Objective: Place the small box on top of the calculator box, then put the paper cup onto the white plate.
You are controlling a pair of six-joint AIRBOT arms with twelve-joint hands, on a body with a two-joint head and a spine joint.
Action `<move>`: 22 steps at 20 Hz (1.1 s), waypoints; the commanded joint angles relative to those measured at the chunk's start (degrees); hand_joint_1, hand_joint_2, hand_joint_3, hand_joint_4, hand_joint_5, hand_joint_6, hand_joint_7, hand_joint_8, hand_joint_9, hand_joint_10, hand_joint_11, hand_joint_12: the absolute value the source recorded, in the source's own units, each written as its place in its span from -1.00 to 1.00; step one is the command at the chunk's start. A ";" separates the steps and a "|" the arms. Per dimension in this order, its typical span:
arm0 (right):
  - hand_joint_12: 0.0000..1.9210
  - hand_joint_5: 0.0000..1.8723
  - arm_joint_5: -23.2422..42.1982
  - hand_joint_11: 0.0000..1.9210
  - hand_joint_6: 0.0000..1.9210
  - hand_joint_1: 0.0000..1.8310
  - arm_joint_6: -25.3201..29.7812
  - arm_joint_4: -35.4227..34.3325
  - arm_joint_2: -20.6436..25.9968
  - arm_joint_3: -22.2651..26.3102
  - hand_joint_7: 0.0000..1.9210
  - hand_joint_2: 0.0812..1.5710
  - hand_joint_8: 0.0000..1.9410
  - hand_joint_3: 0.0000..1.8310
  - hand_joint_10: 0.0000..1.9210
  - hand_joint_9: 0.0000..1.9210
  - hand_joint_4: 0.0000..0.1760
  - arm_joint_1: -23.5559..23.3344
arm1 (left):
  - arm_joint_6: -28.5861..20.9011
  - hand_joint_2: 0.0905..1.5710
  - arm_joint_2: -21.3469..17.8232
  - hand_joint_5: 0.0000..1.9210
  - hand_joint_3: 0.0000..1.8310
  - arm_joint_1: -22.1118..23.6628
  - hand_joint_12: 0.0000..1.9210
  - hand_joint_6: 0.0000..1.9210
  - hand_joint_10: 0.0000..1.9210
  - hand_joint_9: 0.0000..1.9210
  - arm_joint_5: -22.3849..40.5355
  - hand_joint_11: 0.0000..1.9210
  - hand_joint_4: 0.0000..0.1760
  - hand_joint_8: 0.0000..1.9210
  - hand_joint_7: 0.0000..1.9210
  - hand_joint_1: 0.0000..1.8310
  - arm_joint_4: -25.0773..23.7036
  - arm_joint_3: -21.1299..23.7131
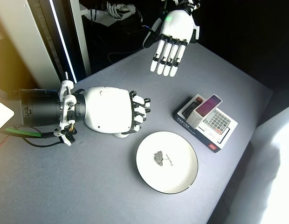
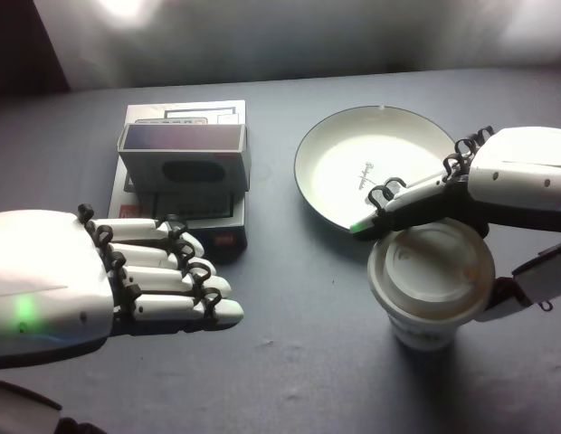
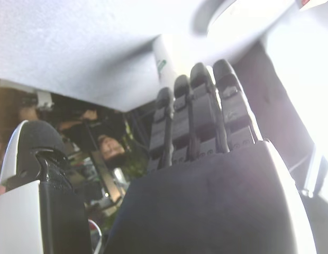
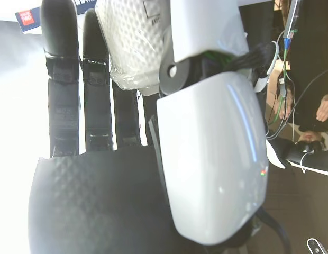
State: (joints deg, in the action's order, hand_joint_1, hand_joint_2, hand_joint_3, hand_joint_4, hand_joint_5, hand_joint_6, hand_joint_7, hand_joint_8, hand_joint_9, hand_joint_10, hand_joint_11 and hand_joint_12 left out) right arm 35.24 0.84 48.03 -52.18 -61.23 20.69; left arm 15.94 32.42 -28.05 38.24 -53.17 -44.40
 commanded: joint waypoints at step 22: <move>0.12 -0.01 1.69 -0.11 0.10 0.50 -6.53 -28.72 -11.75 -13.69 0.13 0.37 -0.19 -1.00 0.17 -0.06 -1.00 -8.72 | -0.23 0.34 -0.18 -0.77 -1.00 0.82 -0.42 -1.00 -0.99 -0.73 4.38 -1.00 -1.00 -1.00 -0.73 -0.58 1.03 -0.41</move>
State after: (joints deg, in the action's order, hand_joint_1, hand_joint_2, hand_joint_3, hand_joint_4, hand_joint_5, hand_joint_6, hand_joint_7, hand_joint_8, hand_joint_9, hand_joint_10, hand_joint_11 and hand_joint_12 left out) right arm 30.55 -6.31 21.37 -64.45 -75.07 12.75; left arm 15.94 32.42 -27.97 38.24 -54.26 -44.53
